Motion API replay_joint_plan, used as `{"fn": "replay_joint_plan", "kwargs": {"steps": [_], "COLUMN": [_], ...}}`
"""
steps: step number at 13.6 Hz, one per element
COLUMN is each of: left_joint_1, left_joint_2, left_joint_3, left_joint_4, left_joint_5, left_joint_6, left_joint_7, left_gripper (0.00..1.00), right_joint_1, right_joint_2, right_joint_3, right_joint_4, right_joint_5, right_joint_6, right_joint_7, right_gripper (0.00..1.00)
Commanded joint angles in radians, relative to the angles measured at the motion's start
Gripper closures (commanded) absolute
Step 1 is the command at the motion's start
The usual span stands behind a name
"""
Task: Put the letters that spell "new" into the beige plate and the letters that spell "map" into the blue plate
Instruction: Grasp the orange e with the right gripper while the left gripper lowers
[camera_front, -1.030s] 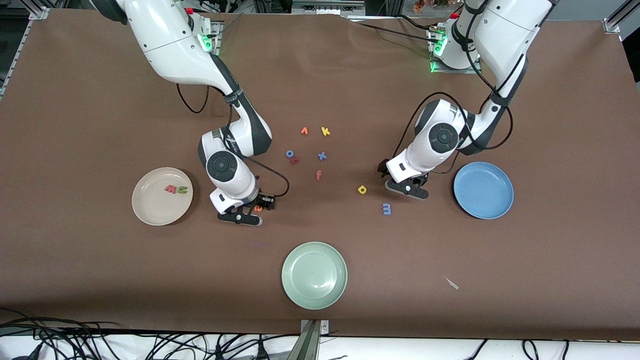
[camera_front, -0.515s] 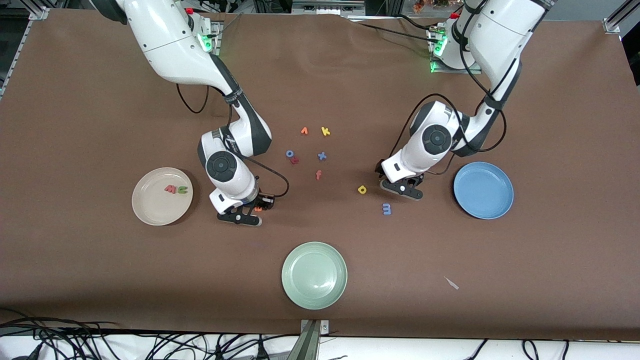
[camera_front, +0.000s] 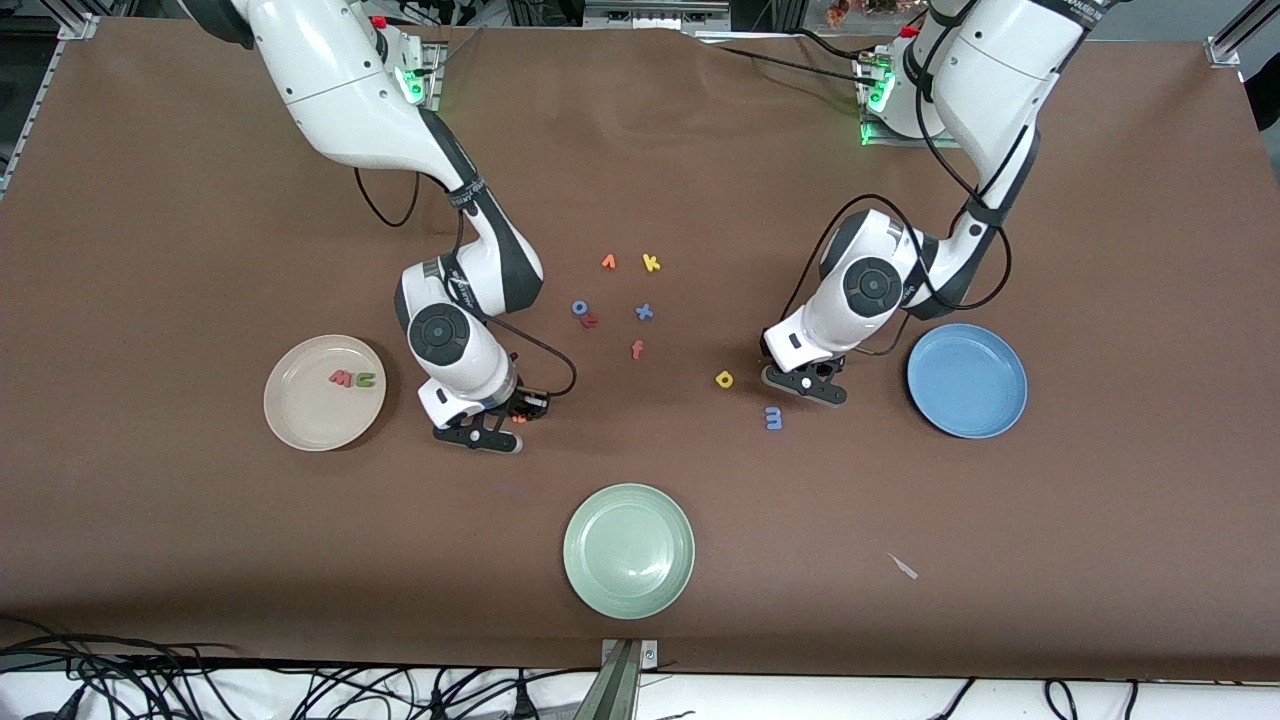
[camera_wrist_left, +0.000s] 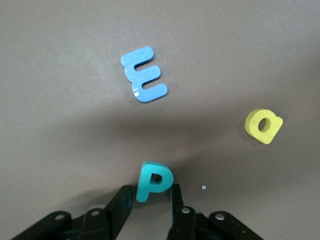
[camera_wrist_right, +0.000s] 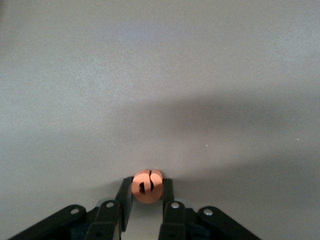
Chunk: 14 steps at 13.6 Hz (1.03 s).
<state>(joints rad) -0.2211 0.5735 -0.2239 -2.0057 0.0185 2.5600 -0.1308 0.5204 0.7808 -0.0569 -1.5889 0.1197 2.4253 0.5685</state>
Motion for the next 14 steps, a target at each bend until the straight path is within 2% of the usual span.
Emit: {"fn": "replay_joint_plan", "kwargs": {"steps": [1,3,5,7,10,11,12,13,14], "left_joint_1": [-0.017,-0.017,-0.017,-0.014,-0.001,-0.001,-0.001,0.006,0.009], "left_joint_2": [0.028,0.029,0.028,0.022,0.006,0.002,0.0,0.0,0.009], "left_joint_3": [0.012,0.012,0.012,0.012,0.012,0.012,0.012,0.012,0.014], "left_joint_4": [0.042,0.047,0.047,0.047,0.045,0.047,0.048,0.086,0.114], "left_joint_5": [0.034,0.034,0.035,0.035,0.035,0.035,0.034,0.032,0.032], "left_joint_6": [0.002,0.002,0.002,0.002,-0.001,-0.001,-0.001,-0.001,-0.001], "left_joint_7": [0.002,0.003,0.004,0.004,-0.001,-0.004,0.002,0.002,0.002], "left_gripper": [0.66,0.78,0.97,1.0,1.0,0.8,0.34,0.22,0.22], "right_joint_1": [-0.002,-0.013,-0.031,-0.051,-0.074,-0.074,-0.072,-0.072,-0.072], "right_joint_2": [0.011,0.0,-0.011,-0.046,-0.109,-0.124,-0.126,-0.126,-0.127], "right_joint_3": [0.002,-0.001,-0.006,-0.009,-0.073,-0.101,-0.13,-0.159,-0.184], "right_joint_4": [0.026,0.052,0.098,0.095,0.092,0.086,0.086,0.086,0.084], "right_joint_5": [0.023,0.021,0.02,0.018,0.018,0.018,0.018,0.017,0.017], "right_joint_6": [-0.011,-0.064,-0.168,-0.225,-0.375,-0.427,-0.474,-0.506,-0.529], "right_joint_7": [-0.007,-0.012,-0.021,-0.099,-0.235,-0.286,-0.332,-0.364,-0.381], "right_gripper": [0.76,0.76,0.76,0.76,0.76,0.76,0.76,0.76,0.76]}}
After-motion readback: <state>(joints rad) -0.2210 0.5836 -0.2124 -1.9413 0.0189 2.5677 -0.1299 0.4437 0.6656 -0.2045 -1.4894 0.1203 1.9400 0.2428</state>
